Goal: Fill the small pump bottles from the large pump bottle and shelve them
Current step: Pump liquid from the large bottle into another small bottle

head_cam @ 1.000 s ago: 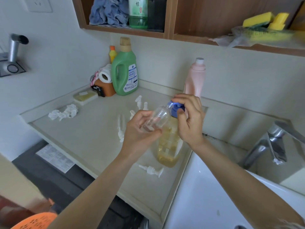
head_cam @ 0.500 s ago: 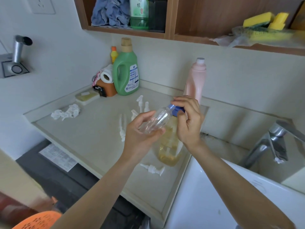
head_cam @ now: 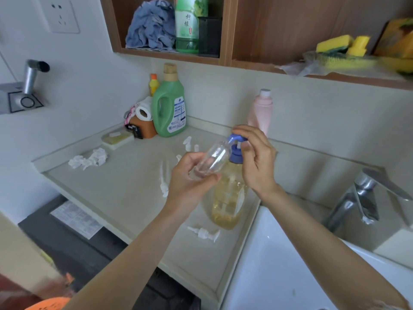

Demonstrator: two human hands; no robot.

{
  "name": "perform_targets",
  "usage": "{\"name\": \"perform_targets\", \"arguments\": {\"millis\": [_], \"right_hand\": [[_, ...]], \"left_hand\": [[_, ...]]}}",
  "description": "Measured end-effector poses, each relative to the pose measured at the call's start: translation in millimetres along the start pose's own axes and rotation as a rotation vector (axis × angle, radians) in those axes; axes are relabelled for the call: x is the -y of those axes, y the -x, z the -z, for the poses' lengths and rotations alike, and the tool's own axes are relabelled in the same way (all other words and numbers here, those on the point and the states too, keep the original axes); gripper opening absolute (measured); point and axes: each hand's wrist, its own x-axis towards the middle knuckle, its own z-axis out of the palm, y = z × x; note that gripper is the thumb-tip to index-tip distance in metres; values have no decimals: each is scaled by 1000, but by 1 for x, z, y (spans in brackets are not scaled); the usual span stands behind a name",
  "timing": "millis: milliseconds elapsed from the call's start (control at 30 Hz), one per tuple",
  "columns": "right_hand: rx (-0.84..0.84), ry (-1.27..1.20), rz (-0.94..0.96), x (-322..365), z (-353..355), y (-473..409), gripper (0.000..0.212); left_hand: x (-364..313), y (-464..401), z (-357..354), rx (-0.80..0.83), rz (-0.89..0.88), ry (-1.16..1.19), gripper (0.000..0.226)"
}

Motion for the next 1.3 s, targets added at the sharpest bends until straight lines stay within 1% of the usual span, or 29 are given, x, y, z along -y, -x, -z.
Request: {"name": "perform_targets", "arguments": {"millis": [200, 333, 433, 600, 800, 967, 1033, 1133, 1200, 1300], "right_hand": [[-35, -30, 40, -8, -8, 14, 36], [-78, -6, 67, -10, -12, 18, 37], [-65, 7, 68, -8, -12, 18, 37], [-34, 15, 50, -2, -4, 5, 35], [-32, -13, 17, -1, -1, 6, 35], [-106, -51, -13, 1, -11, 13, 35], [-119, -27, 4, 1, -14, 15, 35], [-136, 27, 30, 0, -16, 20, 35], [-131, 42, 26, 0, -16, 19, 35], [-100, 75, 19, 4, -14, 18, 34]], "left_hand": [[9, -2, 0, -7, 17, 55, 39], [13, -2, 4, 5, 41, 20, 38], [12, -2, 4, 8, 66, 19, 43], [0, -1, 4, 38, 38, 74, 35], [-5, -2, -1, 20, 82, 142, 29], [2, -4, -1, 45, 206, 145, 20], [4, -6, 1, 67, 272, 183, 14], [3, -7, 6, 107, 358, 232, 13], [2, -10, 10, 150, 432, 250, 16], [-5, -13, 14, 288, 560, 282, 37]]}}
